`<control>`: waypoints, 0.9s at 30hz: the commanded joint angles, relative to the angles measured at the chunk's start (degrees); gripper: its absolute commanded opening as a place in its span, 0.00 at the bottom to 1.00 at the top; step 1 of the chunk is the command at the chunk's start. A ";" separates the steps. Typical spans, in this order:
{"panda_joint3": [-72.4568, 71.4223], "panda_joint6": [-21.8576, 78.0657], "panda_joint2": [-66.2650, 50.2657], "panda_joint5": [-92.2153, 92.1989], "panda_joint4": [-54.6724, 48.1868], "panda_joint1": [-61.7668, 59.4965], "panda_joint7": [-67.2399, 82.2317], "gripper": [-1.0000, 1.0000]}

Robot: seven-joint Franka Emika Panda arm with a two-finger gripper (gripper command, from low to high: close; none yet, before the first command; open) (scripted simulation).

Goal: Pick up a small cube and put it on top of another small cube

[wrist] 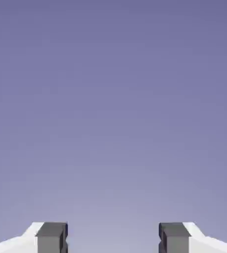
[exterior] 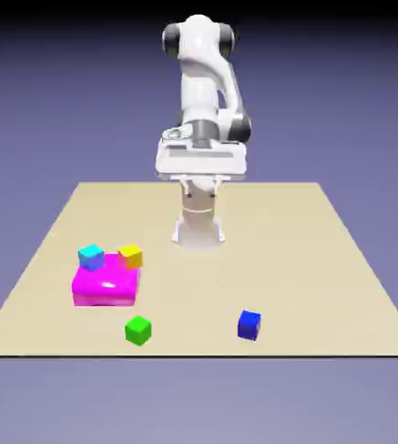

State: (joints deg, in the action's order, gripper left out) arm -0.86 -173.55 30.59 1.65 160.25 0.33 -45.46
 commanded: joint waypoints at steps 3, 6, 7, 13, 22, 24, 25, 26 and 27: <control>-2.13 1.15 -5.15 4.10 -1.86 -0.90 -7.48 0.50; -4.27 2.30 -10.29 8.19 -3.72 -1.80 -14.95 0.50; -4.98 2.68 -12.00 9.56 -4.34 -2.10 -17.45 0.50; -9.24 4.97 -22.29 17.75 -8.06 -3.90 -32.40 0.50; -15.64 8.42 -37.72 30.03 -13.65 -6.60 -54.82 0.50; -17.06 9.18 -41.15 32.76 -14.89 -7.20 -59.81 0.50; -17.77 9.57 -42.87 34.13 -15.51 -7.50 -62.30 0.50; -18.48 9.95 -44.58 35.49 -16.13 -7.80 -64.79 0.50; -19.16 10.31 -46.21 36.79 -16.72 -8.08 -67.16 0.50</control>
State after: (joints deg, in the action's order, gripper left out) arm -20.02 -163.23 -15.62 38.44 143.54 -7.76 -112.62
